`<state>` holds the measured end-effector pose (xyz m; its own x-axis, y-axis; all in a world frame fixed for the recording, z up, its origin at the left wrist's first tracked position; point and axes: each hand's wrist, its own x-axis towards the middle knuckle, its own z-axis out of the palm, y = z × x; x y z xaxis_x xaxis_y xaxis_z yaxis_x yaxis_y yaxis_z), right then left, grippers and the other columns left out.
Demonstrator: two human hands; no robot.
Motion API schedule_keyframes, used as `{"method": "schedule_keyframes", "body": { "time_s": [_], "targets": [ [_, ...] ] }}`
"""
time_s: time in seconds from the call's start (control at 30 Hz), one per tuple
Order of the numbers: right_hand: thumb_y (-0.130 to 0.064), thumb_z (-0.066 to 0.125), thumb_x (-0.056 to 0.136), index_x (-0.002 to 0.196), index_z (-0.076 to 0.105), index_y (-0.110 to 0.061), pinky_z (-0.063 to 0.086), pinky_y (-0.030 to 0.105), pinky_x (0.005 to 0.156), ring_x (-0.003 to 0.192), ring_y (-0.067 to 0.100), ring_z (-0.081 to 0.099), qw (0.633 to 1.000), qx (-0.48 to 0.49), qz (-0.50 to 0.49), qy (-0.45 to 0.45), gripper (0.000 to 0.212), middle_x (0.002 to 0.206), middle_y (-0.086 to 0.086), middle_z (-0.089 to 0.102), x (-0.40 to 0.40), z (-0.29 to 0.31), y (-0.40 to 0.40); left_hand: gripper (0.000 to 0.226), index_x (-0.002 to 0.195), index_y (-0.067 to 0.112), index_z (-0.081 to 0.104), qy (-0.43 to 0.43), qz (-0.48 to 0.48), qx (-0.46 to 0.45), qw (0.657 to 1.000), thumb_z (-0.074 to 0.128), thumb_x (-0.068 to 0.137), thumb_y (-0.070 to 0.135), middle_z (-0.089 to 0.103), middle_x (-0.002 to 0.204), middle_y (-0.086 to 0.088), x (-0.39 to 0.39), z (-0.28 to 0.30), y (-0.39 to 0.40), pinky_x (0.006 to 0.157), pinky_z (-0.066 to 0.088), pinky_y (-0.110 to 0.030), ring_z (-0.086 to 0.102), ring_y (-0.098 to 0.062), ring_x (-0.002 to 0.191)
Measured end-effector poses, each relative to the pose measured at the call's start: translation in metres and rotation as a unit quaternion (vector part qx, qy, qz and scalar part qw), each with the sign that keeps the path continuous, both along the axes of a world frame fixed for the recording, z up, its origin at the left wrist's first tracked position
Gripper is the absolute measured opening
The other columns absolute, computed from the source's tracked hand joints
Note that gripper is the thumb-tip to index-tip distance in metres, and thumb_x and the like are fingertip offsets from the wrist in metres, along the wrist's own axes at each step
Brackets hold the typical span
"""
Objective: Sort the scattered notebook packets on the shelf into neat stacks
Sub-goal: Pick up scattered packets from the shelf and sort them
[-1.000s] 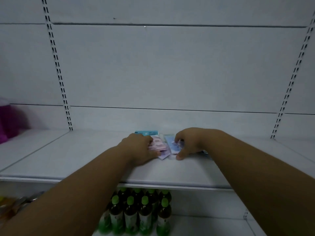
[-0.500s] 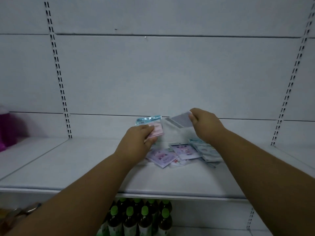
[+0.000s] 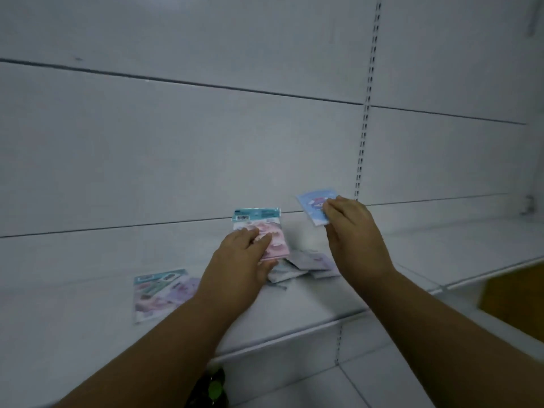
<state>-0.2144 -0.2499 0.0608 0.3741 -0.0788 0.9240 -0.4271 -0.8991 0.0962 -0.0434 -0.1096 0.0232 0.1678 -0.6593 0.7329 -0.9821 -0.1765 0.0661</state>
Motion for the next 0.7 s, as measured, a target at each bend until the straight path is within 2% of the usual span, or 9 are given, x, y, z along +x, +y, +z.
{"method": "schedule_keyframes", "body": {
  "time_s": [0.1, 0.23, 0.4, 0.57, 0.7],
  "targets": [
    [0.014, 0.070, 0.071, 0.107, 0.065, 0.008, 0.047, 0.043, 0.094, 0.099, 0.041, 0.062, 0.998, 0.025, -0.053, -0.005, 0.037, 0.108, 0.024, 0.067, -0.055, -0.005, -0.014, 0.045, 0.128, 0.013, 0.060, 0.025, -0.047, 0.000, 0.999, 0.065, 0.088, 0.033, 0.059, 0.131, -0.012, -0.043, -0.002, -0.025, 0.102, 0.037, -0.038, 0.051, -0.033, 0.118],
    [0.011, 0.071, 0.072, 0.106, 0.067, 0.007, 0.050, 0.043, 0.089, 0.096, 0.040, 0.064, 0.993, 0.044, -0.109, -0.018, 0.034, 0.104, 0.024, 0.069, -0.130, -0.005, -0.048, 0.047, 0.131, 0.016, 0.058, 0.012, -0.094, 0.018, 0.995, 0.061, 0.089, 0.038, 0.057, 0.134, -0.010, -0.102, -0.005, -0.077, 0.103, 0.035, -0.036, 0.047, -0.029, 0.122],
    [-0.008, 0.059, 0.090, 0.104, 0.066, 0.000, 0.050, 0.041, 0.081, 0.092, 0.036, 0.061, 0.986, 0.073, -0.148, -0.019, 0.017, 0.101, 0.017, 0.069, -0.222, 0.003, -0.111, 0.048, 0.134, 0.022, 0.054, 0.016, -0.115, 0.025, 0.993, 0.054, 0.091, 0.045, 0.054, 0.137, -0.003, -0.186, -0.006, -0.162, 0.101, 0.037, -0.036, 0.045, -0.025, 0.121],
    [-0.019, 0.044, 0.098, 0.098, 0.063, -0.015, 0.049, 0.037, 0.064, 0.073, 0.025, 0.057, 0.977, 0.116, -0.175, 0.021, 0.020, 0.081, 0.005, 0.066, -0.297, 0.014, -0.191, 0.045, 0.130, 0.022, 0.058, 0.040, -0.118, 0.051, 0.991, 0.054, 0.091, 0.044, 0.059, 0.131, -0.003, -0.263, -0.003, -0.248, 0.098, 0.038, -0.033, 0.048, -0.024, 0.117],
    [-0.019, 0.047, 0.097, 0.099, 0.062, -0.015, 0.046, 0.032, 0.054, 0.060, 0.021, 0.053, 0.980, 0.108, -0.163, 0.036, 0.016, 0.072, 0.003, 0.063, -0.326, 0.014, -0.252, 0.046, 0.131, 0.023, 0.057, 0.045, -0.101, 0.076, 0.991, 0.051, 0.092, 0.047, 0.058, 0.133, -0.001, -0.294, -0.006, -0.305, 0.100, 0.038, -0.033, 0.048, -0.021, 0.118]
  ]
}}
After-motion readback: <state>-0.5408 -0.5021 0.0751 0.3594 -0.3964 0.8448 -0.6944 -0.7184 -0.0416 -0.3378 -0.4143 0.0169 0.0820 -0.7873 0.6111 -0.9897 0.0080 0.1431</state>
